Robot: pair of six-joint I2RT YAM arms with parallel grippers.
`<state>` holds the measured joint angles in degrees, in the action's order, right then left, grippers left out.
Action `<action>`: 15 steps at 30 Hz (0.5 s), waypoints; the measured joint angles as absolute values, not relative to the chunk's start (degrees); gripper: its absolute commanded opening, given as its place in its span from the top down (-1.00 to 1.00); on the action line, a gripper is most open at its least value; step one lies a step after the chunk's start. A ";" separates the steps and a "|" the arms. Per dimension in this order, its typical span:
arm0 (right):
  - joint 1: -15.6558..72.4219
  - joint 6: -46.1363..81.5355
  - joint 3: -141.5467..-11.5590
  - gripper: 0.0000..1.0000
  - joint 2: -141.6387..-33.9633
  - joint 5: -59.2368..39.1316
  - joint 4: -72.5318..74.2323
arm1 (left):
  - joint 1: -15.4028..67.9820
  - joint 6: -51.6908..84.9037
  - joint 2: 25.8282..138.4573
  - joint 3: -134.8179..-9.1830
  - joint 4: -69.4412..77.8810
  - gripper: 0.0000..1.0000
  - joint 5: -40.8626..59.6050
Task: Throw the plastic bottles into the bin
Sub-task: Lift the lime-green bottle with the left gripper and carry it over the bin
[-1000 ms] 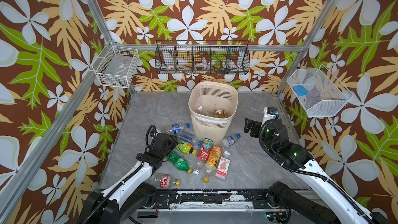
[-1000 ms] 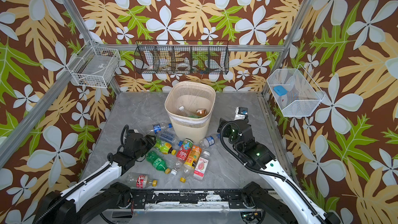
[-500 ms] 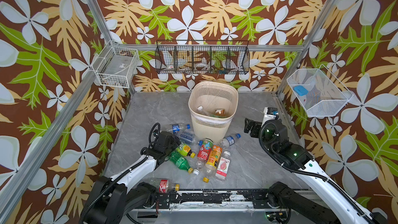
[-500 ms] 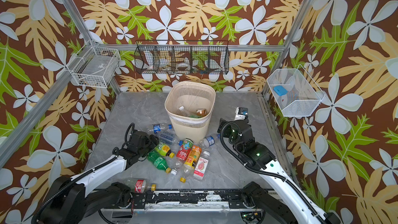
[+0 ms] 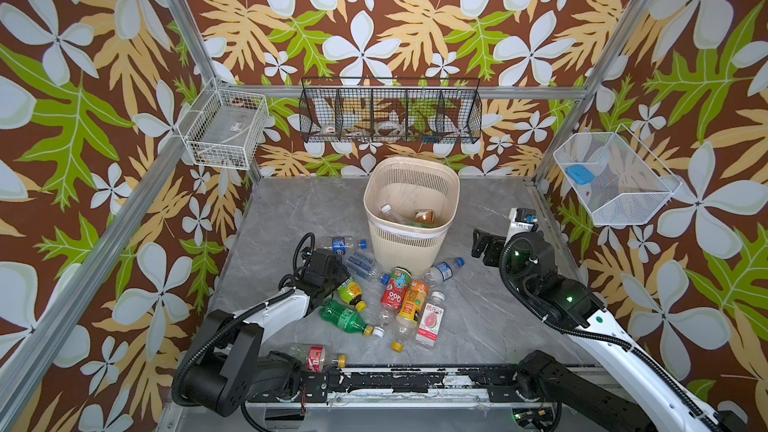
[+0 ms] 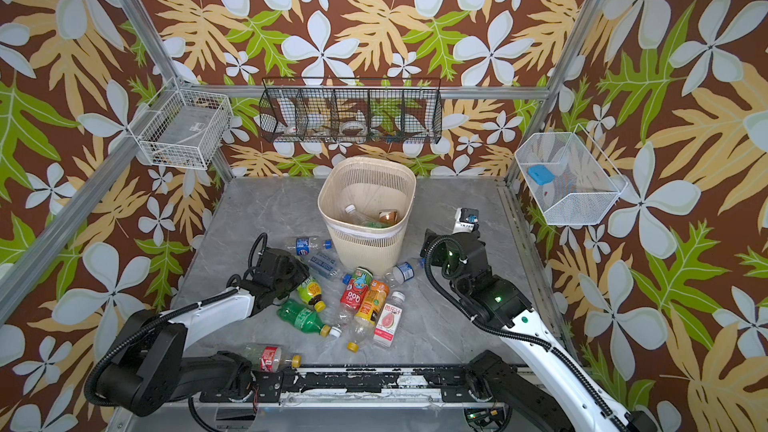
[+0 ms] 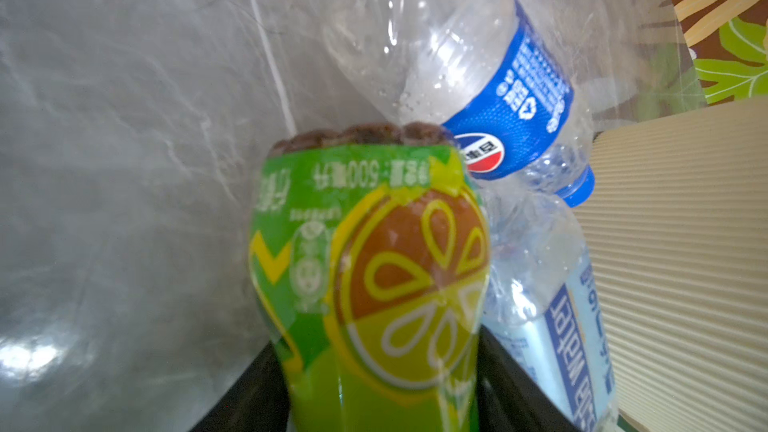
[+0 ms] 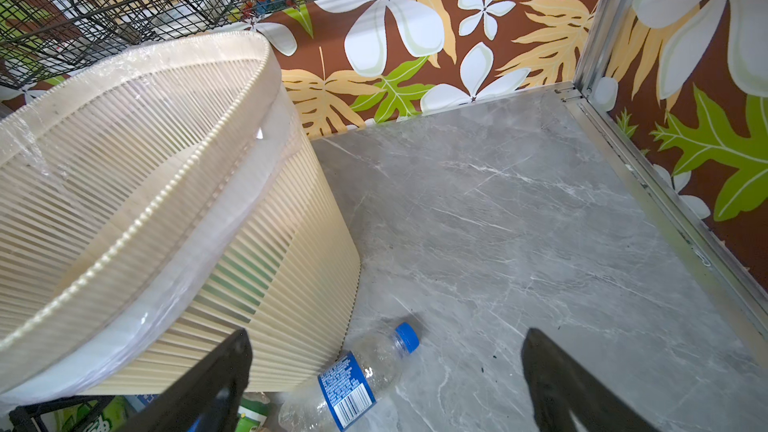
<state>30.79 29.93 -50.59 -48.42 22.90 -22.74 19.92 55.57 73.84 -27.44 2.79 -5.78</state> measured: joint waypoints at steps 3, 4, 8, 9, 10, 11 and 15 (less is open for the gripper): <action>30.79 29.91 -50.59 -0.99 -48.36 22.90 -22.74 | 19.92 55.57 71.55 -27.90 2.11 -0.26 -5.82; 30.79 29.91 -50.59 -0.99 -48.31 22.90 -22.74 | 19.92 55.57 70.41 -28.12 1.63 -0.24 -5.87; 30.79 29.93 -50.59 -0.99 -47.75 22.92 -22.74 | 19.92 55.55 64.51 -28.91 -0.21 -0.13 -6.33; 30.79 29.93 -50.59 -0.99 -47.68 22.92 -22.74 | 19.92 55.57 62.98 -29.30 -0.75 -0.08 -6.61; 30.79 29.93 -50.59 -0.99 -47.62 22.92 -22.74 | 19.92 55.57 61.47 -29.85 -1.37 -0.02 -6.83; 30.79 29.95 -50.59 -0.99 -47.59 22.90 -22.74 | 19.92 55.53 59.75 -30.55 -2.02 0.00 -7.16; 30.79 30.00 -50.59 -0.99 -47.48 22.90 -22.74 | 19.92 55.29 54.02 -32.93 -4.36 0.05 -7.51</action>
